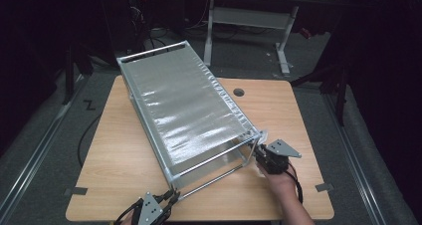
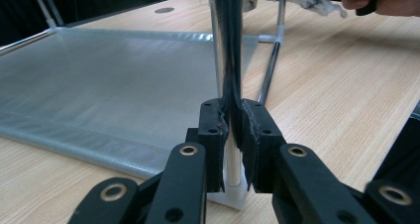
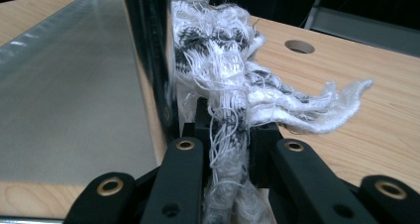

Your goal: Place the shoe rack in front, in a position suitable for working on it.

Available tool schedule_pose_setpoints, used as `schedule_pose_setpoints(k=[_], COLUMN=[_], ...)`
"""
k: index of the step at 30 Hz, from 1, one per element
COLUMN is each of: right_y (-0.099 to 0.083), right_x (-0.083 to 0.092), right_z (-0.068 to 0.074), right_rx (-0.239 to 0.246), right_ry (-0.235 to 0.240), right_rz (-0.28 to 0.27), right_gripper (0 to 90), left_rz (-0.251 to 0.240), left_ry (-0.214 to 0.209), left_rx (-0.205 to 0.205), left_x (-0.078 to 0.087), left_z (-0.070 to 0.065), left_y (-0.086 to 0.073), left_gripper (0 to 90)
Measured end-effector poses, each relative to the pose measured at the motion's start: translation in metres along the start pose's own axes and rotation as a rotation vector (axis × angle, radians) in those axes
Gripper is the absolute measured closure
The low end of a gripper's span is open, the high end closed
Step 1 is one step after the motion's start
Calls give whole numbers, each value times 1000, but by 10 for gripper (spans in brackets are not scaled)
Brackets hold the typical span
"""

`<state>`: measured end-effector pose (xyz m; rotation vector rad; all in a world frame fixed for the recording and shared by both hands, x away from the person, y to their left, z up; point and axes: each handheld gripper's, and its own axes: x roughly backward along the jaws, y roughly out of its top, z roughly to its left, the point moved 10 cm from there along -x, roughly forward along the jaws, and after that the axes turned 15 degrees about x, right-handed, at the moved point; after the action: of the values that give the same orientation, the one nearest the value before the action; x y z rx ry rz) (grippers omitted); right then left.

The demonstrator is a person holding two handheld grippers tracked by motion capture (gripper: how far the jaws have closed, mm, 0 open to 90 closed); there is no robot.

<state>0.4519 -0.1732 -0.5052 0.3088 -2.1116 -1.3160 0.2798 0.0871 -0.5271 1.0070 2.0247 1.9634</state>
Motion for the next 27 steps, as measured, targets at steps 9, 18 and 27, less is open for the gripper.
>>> schedule_pose_setpoints(k=[9,18,27], right_y=[-14,-29,-20], right_x=[35,73,99], right_z=[-3,2,-8], right_rx=[-6,-15,-49], right_ry=[-50,-112,-193], right_rz=[29,80,37], right_gripper=[799,788,778], left_rz=[6,4,4], left_ry=[-3,-22,-13], left_rx=[15,15,6], left_x=[-19,-34,-37], left_z=[9,13,17], left_y=[9,16,17], left_gripper=[797,799,793])
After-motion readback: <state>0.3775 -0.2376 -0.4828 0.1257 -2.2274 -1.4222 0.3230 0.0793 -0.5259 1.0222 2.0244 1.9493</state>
